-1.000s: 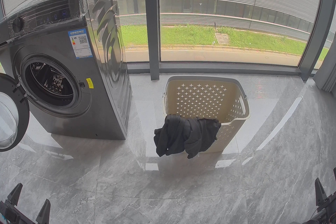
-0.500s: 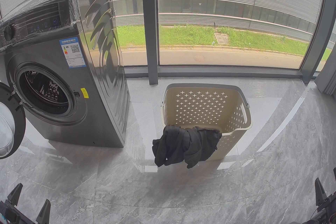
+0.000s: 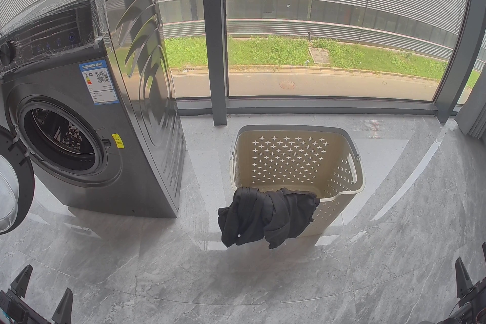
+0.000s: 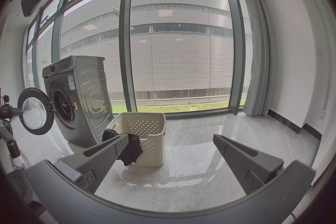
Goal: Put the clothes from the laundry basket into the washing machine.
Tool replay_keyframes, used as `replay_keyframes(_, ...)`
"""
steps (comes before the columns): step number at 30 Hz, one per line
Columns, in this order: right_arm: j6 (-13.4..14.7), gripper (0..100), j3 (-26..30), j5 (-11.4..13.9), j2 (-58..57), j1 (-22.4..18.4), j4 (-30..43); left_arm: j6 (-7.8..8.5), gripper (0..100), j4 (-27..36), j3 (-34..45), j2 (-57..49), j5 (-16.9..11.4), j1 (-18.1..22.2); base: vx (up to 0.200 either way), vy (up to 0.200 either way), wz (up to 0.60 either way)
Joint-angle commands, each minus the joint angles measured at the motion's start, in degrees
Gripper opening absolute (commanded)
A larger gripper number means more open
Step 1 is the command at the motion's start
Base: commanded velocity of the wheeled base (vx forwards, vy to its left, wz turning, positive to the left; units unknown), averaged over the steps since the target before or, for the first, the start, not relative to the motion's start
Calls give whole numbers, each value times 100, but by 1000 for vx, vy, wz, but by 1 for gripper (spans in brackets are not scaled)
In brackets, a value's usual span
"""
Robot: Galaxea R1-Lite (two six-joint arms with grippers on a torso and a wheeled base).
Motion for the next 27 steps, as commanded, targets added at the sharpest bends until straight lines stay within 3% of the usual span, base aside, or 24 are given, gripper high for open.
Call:
replay_keyframes(1,-1,100,101,1,-93,0,-2,-1,100,0,101,-93,0,5,0,-200,0)
replay_keyframes(3,-1,100,101,1,-93,0,-2,-1,100,0,101,-93,0,-4,0,-200,0)
replay_keyframes(27,-1,100,101,1,-93,0,-2,8,100,0,101,-93,0,-4,0,0,0)
